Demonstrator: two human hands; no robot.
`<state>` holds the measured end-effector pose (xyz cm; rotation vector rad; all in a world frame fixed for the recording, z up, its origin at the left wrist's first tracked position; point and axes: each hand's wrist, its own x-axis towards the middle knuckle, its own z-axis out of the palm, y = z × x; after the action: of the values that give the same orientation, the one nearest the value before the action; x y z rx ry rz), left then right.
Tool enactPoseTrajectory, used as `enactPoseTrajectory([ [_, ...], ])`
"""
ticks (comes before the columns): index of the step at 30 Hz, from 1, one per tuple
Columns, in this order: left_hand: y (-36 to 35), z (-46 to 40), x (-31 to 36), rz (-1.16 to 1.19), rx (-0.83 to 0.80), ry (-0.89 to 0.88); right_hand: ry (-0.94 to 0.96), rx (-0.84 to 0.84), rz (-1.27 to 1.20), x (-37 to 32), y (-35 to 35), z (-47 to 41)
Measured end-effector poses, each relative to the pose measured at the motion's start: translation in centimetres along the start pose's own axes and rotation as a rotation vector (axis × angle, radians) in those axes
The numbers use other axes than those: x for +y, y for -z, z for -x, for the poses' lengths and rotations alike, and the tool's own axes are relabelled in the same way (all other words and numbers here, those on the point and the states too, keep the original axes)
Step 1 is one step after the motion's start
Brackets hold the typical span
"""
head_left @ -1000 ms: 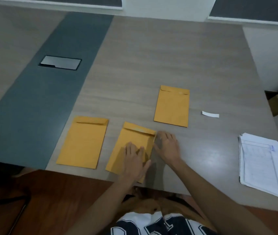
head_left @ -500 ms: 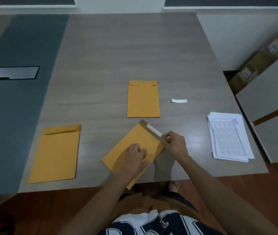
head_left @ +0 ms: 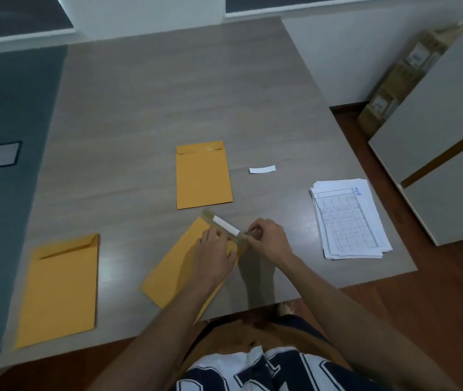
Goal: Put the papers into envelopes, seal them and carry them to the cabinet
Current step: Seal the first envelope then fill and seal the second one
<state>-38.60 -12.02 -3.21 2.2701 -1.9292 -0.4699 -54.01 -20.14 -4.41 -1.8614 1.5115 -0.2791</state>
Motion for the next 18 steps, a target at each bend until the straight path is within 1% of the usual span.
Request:
enactPoseTrajectory([
  [2, -0.2, -1.2, 2.1, 0.058, 0.088, -0.046, -0.031, 0.044, -0.058, 1.3, 1.6, -0.2],
  [4, -0.2, -2.5, 4.5, 0.127, 0.097, -0.072, -0.079, 0.107, -0.097, 3.0, 3.4, -0.3],
  [7, -0.8, -4.2, 9.0, 0.280, -0.028, -0.063, -0.187, 0.231, -0.063, 6.3, 7.0, -0.1],
  [10, -1.7, -5.4, 12.9, 0.406, -0.138, 0.017, -0.283, 0.369, 0.041, 9.5, 10.3, 0.6],
  [12, -2.7, -6.3, 15.6, 0.440, -0.198, 0.052, -0.366, 0.436, 0.089, 11.9, 12.8, 1.1],
  [15, -3.9, -7.6, 18.9, 0.451, -0.227, 0.101, -0.498, 0.464, 0.129, 15.4, 15.7, 1.6],
  [18, -4.8, -8.7, 21.5, 0.441, -0.240, 0.158, -0.579, 0.422, 0.096, 18.1, 17.6, 1.5],
])
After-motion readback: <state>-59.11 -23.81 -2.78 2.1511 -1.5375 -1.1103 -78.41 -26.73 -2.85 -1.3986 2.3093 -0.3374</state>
